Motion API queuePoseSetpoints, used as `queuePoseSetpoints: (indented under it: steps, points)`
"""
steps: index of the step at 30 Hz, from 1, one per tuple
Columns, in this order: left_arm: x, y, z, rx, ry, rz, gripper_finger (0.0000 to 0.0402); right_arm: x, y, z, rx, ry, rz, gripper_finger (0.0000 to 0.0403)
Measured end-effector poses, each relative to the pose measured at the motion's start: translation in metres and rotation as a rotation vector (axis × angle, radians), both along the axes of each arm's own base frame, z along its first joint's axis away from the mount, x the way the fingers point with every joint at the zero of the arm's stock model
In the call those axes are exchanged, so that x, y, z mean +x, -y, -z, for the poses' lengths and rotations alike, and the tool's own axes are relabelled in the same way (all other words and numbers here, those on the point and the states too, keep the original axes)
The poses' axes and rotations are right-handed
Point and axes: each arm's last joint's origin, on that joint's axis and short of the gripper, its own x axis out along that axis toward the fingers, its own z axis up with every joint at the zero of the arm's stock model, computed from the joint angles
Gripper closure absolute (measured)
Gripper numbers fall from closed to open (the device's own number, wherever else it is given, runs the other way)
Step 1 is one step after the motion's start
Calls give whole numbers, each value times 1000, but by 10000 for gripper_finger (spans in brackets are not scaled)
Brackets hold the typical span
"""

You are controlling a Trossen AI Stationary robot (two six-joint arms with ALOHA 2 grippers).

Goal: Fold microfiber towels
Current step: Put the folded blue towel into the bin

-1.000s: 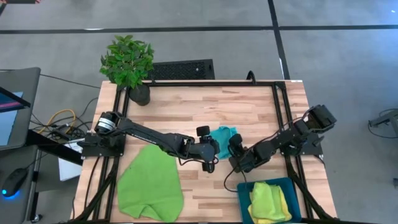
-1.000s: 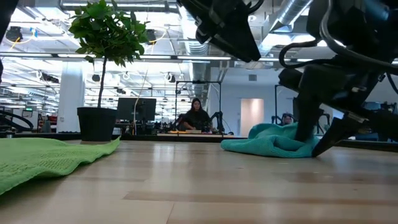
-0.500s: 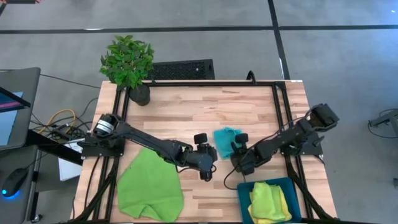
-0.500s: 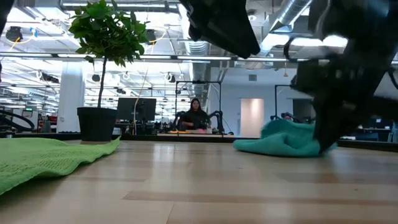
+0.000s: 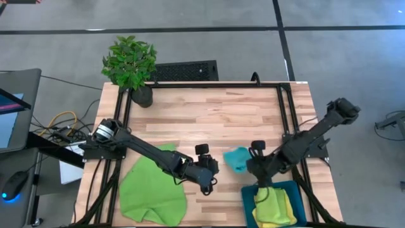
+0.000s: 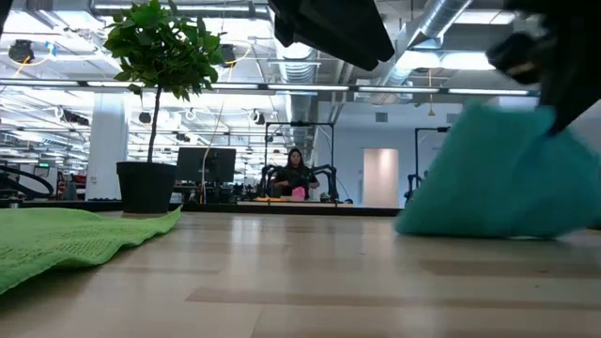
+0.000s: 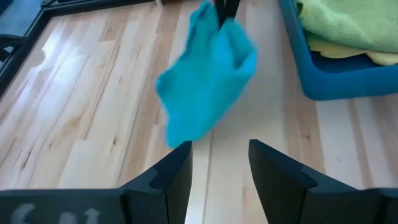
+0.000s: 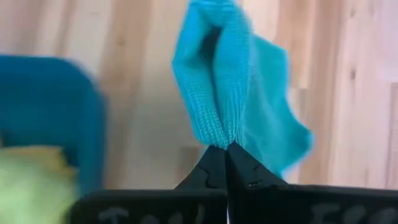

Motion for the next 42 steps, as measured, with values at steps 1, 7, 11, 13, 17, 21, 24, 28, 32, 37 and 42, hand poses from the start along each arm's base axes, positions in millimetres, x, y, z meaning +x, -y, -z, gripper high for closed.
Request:
queuePoseSetpoints:
  steps: [1, 7, 11, 13, 17, 21, 24, 28, 32, 37, 42]
  points:
    - [-1, 2, 0, -1, 0, 3, 251, -4, -3, -5, 15, -6, -8, 400]
    - [-3, 7, 0, 0, 2, 15, 251, -25, -22, -32, 91, -19, -49, 401]
    - [-3, 7, 0, 3, 10, 2, 251, -37, -41, -45, 176, -25, -83, 401]
    - [-3, 7, 0, 0, 15, -8, 251, -44, -50, -48, 203, -35, -101, 401]
    - [-2, 7, -1, -6, 20, -16, 251, -58, -62, -51, 250, -44, -89, 401]
    - [-2, 7, -1, -7, 20, -16, 251, -75, -73, -52, 289, -63, -77, 401]
    - [-3, 8, -1, -8, 21, -13, 251, -86, -80, -52, 326, -78, -61, 401]
    - [-2, 8, -1, -11, 27, -14, 251, -98, -92, -54, 403, -70, -68, 401]
    - [-1, 9, -2, -23, 47, -16, 251, -101, -108, -46, 416, -75, -88, 401]
    - [0, 9, -3, -28, 58, -16, 251, -99, -126, -16, 317, -148, -97, 396]
    - [0, 10, -4, -21, 67, -6, 251, -95, -143, -1, 363, -183, -116, 386]
